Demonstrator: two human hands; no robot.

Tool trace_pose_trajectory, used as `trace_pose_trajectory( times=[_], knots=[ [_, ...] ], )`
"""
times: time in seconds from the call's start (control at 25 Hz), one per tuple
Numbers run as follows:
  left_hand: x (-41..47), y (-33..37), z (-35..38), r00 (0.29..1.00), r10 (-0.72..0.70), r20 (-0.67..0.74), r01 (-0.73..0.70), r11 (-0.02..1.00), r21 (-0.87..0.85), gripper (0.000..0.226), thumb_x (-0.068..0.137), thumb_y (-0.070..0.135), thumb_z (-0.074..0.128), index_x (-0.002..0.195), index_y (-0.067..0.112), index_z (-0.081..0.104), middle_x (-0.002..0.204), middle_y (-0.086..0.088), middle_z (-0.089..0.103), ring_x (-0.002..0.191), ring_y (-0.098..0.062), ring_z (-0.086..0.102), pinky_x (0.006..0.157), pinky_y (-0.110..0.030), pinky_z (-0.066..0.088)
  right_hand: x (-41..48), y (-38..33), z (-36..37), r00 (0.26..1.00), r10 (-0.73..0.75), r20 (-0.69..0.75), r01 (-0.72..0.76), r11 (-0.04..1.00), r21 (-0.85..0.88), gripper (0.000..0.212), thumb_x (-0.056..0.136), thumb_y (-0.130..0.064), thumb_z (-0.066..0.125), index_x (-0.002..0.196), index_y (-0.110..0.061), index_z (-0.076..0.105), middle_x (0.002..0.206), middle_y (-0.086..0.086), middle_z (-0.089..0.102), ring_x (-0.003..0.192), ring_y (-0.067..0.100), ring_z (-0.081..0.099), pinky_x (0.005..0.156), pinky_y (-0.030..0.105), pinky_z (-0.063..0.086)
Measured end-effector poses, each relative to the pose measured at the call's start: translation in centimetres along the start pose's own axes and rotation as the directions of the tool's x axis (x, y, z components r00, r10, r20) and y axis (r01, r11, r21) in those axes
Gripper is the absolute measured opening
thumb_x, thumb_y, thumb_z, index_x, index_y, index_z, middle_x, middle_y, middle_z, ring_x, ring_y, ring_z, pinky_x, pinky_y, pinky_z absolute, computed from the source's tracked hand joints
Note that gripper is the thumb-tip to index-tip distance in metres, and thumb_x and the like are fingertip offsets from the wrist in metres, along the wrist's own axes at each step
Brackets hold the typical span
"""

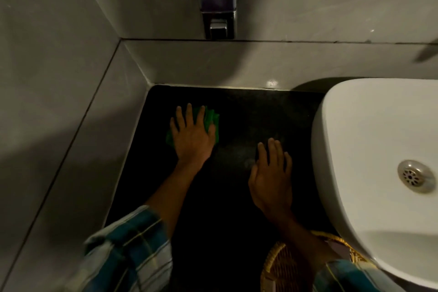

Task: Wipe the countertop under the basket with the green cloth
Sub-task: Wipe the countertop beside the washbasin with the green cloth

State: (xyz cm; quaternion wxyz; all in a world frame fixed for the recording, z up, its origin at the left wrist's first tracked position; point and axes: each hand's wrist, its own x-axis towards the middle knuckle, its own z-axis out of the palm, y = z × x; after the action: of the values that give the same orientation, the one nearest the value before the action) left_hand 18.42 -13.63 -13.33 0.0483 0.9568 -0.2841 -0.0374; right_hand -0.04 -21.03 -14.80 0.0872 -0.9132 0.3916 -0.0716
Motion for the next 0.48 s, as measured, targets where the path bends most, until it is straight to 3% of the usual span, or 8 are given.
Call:
trace_pose_trajectory(
  times=[0.16, 0.32, 0.48],
  knots=[
    [0.2, 4.4, 1.1, 0.999, 0.046, 0.022, -0.046, 0.999, -0.017, 0.063, 0.092, 0.046, 0.035, 0.149, 0.02, 0.024, 0.16, -0.016, 0.02, 0.148, -0.039, 0.008, 0.118, -0.056, 0.007, 0.2, 0.1, 0.1, 1.0, 0.002, 0.023, -0.003, 1.0, 0.019, 0.06, 0.081, -0.028, 0.04, 0.136, -0.009, 0.051, 0.147, 0.019, 0.046, 0.141, 0.032, 0.038, 0.114, 0.053, 0.029],
    [-2.1, 3.7, -0.7, 0.994, 0.081, 0.074, -0.073, 0.991, -0.116, 0.068, 0.097, 0.053, 0.016, 0.152, 0.015, 0.003, 0.163, -0.013, -0.001, 0.149, -0.029, -0.011, 0.121, -0.05, -0.008, 0.1, 0.1, -0.1, 0.999, -0.009, 0.044, 0.005, 0.996, 0.087, 0.055, 0.085, -0.025, 0.037, 0.135, -0.007, 0.052, 0.147, 0.019, 0.046, 0.14, 0.032, 0.038, 0.114, 0.052, 0.028],
    [-13.7, 3.8, -3.8, 0.991, 0.126, 0.037, -0.106, 0.936, -0.335, 0.065, 0.097, 0.053, 0.02, 0.152, 0.019, 0.013, 0.163, -0.009, 0.011, 0.15, -0.024, -0.004, 0.12, -0.049, 0.001, 0.0, 0.1, -4.1, 0.978, 0.017, 0.209, -0.079, 0.953, 0.293, 0.05, 0.093, -0.011, 0.044, 0.143, -0.007, 0.039, 0.157, 0.016, 0.029, 0.149, 0.026, 0.018, 0.121, 0.041, 0.011]
  ],
)
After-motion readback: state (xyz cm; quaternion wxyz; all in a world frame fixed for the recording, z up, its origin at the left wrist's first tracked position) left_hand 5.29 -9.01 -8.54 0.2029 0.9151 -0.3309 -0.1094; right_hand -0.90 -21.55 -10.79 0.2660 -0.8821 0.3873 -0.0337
